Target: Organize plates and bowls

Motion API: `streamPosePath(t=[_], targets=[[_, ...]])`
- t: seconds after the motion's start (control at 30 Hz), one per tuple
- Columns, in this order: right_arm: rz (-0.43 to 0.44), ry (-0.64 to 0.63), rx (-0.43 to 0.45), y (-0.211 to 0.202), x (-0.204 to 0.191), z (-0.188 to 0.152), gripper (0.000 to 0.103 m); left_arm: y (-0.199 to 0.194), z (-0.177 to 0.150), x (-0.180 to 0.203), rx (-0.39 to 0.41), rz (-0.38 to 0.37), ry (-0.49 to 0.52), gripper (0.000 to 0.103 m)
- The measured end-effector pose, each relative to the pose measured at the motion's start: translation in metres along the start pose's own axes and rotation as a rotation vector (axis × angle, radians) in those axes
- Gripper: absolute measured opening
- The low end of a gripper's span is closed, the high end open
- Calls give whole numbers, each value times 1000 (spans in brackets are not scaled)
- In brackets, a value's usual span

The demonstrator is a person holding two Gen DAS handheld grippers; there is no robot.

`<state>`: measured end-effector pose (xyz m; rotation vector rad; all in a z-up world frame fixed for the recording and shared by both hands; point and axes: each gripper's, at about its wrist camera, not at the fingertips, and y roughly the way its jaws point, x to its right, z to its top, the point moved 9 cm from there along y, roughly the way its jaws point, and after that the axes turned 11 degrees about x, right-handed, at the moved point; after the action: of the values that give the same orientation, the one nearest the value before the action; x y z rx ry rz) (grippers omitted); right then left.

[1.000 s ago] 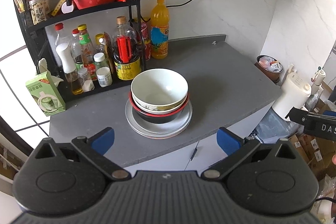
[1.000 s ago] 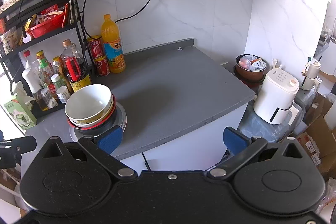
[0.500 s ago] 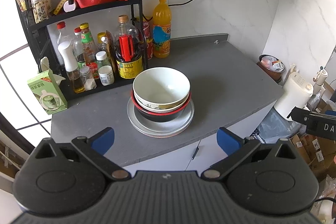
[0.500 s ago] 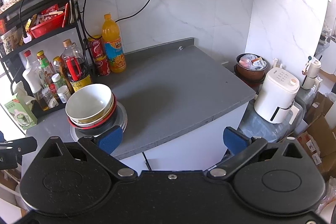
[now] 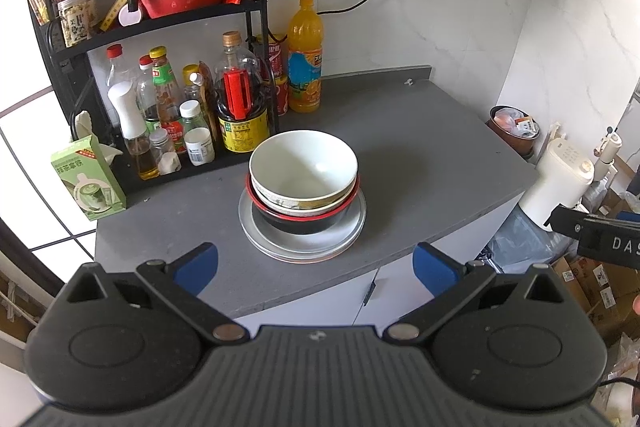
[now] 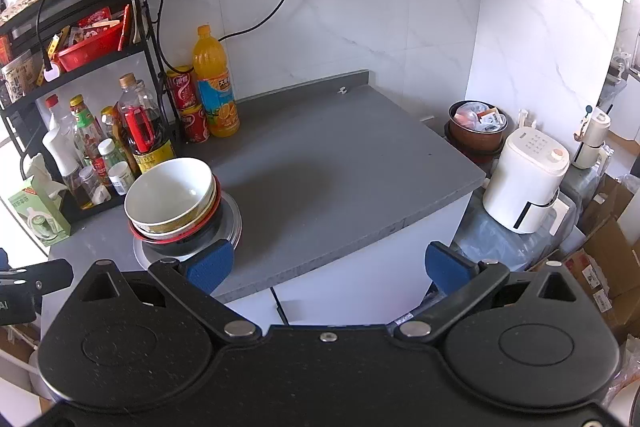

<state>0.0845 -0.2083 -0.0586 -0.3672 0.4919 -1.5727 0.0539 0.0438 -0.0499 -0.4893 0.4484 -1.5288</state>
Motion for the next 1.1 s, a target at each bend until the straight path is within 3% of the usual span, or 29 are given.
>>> streamPosePath(t=[1.1], targets=[[26, -1, -5, -4, 1, -2, 103, -7, -5, 1, -8, 14, 6, 103]])
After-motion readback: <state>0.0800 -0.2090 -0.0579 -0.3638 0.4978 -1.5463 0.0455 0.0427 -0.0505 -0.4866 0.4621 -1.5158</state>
